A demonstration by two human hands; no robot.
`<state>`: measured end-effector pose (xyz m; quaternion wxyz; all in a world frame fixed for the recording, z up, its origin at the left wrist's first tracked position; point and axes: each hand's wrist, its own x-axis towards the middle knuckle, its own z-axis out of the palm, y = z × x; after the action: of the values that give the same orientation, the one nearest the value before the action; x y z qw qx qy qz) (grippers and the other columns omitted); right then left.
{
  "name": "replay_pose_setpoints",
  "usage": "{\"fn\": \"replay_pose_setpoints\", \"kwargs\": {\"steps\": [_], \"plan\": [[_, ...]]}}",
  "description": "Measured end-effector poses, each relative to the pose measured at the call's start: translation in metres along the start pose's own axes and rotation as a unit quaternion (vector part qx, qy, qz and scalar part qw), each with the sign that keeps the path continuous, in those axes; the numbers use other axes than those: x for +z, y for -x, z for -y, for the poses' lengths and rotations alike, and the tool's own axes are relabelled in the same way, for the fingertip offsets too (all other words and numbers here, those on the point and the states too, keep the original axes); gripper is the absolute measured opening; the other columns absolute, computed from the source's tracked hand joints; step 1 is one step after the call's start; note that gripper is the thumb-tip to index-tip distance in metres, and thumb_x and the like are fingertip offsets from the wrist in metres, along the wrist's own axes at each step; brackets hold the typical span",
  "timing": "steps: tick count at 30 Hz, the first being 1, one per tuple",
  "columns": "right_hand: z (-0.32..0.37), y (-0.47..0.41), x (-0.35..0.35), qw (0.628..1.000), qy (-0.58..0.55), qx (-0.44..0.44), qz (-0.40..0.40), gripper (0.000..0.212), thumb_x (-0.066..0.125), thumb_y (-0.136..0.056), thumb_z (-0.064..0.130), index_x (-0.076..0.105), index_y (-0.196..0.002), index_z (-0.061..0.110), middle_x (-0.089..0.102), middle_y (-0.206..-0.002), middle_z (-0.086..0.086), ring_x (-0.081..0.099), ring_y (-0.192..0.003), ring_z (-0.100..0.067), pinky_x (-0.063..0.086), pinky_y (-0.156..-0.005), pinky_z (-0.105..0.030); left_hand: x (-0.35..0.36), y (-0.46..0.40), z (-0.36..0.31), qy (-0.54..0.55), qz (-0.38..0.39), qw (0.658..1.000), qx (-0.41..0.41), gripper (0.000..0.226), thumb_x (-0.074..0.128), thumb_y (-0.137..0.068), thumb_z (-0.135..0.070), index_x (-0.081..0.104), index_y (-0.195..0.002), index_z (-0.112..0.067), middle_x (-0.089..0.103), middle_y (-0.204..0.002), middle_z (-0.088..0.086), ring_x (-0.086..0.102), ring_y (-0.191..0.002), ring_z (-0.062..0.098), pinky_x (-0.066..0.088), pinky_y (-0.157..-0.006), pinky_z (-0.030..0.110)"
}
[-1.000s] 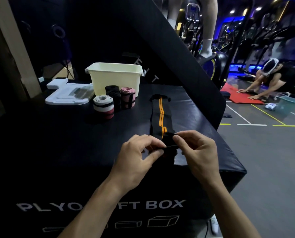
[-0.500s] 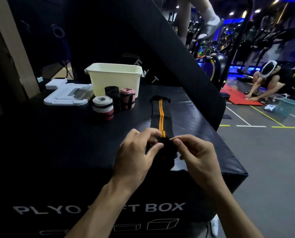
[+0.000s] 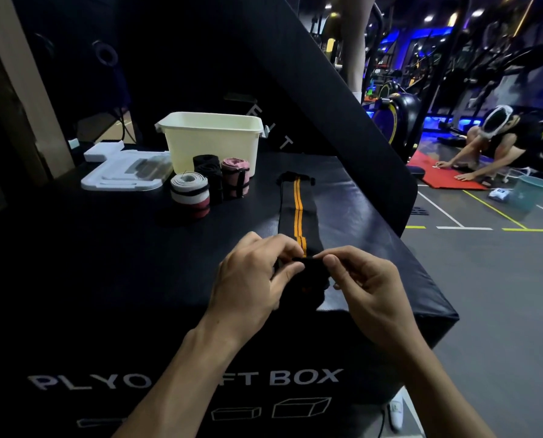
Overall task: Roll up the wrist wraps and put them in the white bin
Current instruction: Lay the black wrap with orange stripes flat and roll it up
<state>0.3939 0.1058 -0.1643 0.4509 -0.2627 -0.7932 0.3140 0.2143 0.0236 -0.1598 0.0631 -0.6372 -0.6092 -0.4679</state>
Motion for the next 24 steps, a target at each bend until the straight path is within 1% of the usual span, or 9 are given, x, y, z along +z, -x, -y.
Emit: {"fn": "replay_pose_setpoints", "kwargs": {"steps": [3,5,8,11,13,15,19,22,24], "plan": [[0.0042,0.0020,-0.0018,1.000,-0.001,-0.008,0.024,0.016,0.070,-0.091,0.028,0.077,-0.103,0.021,0.077,-0.091,0.011,0.073,-0.086,-0.012,0.058,-0.074,-0.037,-0.0017,0.0006,0.0018,0.010,0.003,1.000,-0.020,0.016,0.081,-0.085,-0.030,0.069,-0.094,-0.034,0.055,-0.079,-0.027,0.056,-0.084,0.004,0.051,-0.073,0.028],[0.0042,0.0034,-0.0018,0.999,0.014,-0.022,0.023,0.016,0.078,-0.088,0.021,0.077,-0.104,0.021,0.077,-0.091,0.011,0.073,-0.085,-0.012,0.056,-0.073,-0.035,-0.0034,0.0010,0.0029,0.014,0.014,1.000,-0.022,0.014,0.080,-0.086,-0.033,0.067,-0.092,-0.034,0.058,-0.081,-0.023,0.055,-0.086,0.004,0.047,-0.072,0.024],[0.0021,0.0038,-0.0017,0.998,0.046,-0.041,0.009,0.018,0.079,-0.087,0.016,0.077,-0.104,0.021,0.076,-0.091,0.012,0.072,-0.084,-0.011,0.056,-0.071,-0.031,-0.0049,-0.0001,0.0018,0.028,0.029,0.999,-0.016,0.015,0.081,-0.085,-0.031,0.067,-0.088,-0.032,0.062,-0.087,-0.018,0.055,-0.087,0.006,0.045,-0.073,0.024],[0.0019,0.0038,-0.0025,0.997,0.062,-0.054,0.000,0.018,0.079,-0.086,0.016,0.077,-0.103,0.022,0.076,-0.089,0.013,0.071,-0.082,-0.010,0.053,-0.070,-0.023,-0.0061,-0.0007,0.0002,0.105,0.042,0.992,-0.056,0.015,0.084,-0.084,-0.023,0.070,-0.086,-0.029,0.067,-0.082,-0.016,0.064,-0.082,0.008,0.048,-0.071,0.021],[0.0028,0.0041,-0.0024,0.996,0.063,-0.057,-0.006,0.018,0.080,-0.085,0.016,0.077,-0.102,0.021,0.076,-0.088,0.013,0.071,-0.082,-0.009,0.051,-0.071,-0.018,-0.0075,-0.0001,-0.0017,0.160,0.056,0.981,-0.093,0.015,0.085,-0.084,-0.018,0.075,-0.091,-0.027,0.071,-0.081,-0.014,0.068,-0.078,0.007,0.048,-0.067,0.014],[0.0036,0.0042,-0.0021,0.996,0.063,-0.054,-0.015,0.017,0.081,-0.084,0.016,0.078,-0.100,0.021,0.076,-0.087,0.014,0.071,-0.082,-0.008,0.051,-0.072,-0.016,-0.0083,0.0002,-0.0025,0.177,0.063,0.977,-0.100,0.020,0.085,-0.083,-0.017,0.079,-0.100,-0.026,0.073,-0.083,-0.013,0.070,-0.080,0.005,0.047,-0.068,0.010],[0.0047,0.0051,-0.0025,0.995,0.083,-0.058,-0.016,0.015,0.082,-0.084,0.016,0.078,-0.097,0.020,0.076,-0.085,0.017,0.072,-0.081,-0.005,0.056,-0.073,-0.023,-0.0082,-0.0009,-0.0003,0.164,0.074,0.981,-0.076,0.017,0.086,-0.082,-0.016,0.081,-0.095,-0.026,0.074,-0.087,-0.011,0.071,-0.081,0.005,0.049,-0.070,0.012],[0.0040,0.0053,-0.0024,0.994,0.097,-0.055,-0.003,0.012,0.081,-0.086,0.014,0.077,-0.096,0.021,0.075,-0.084,0.016,0.071,-0.081,-0.011,0.056,-0.073,-0.035,-0.0067,-0.0011,0.0010,0.141,0.063,0.986,-0.055,0.017,0.086,-0.082,-0.012,0.081,-0.092,-0.026,0.073,-0.085,-0.012,0.071,-0.080,0.006,0.049,-0.068,0.014],[0.0059,0.0044,-0.0039,0.997,0.065,-0.034,0.020,0.014,0.079,-0.087,0.010,0.076,-0.095,0.021,0.075,-0.088,0.014,0.072,-0.085,-0.013,0.057,-0.078,-0.036,-0.0052,-0.0015,0.0015,0.134,0.064,0.988,-0.037,0.018,0.086,-0.082,-0.011,0.081,-0.092,-0.025,0.073,-0.087,-0.012,0.071,-0.084,0.006,0.050,-0.071,0.015]]}}
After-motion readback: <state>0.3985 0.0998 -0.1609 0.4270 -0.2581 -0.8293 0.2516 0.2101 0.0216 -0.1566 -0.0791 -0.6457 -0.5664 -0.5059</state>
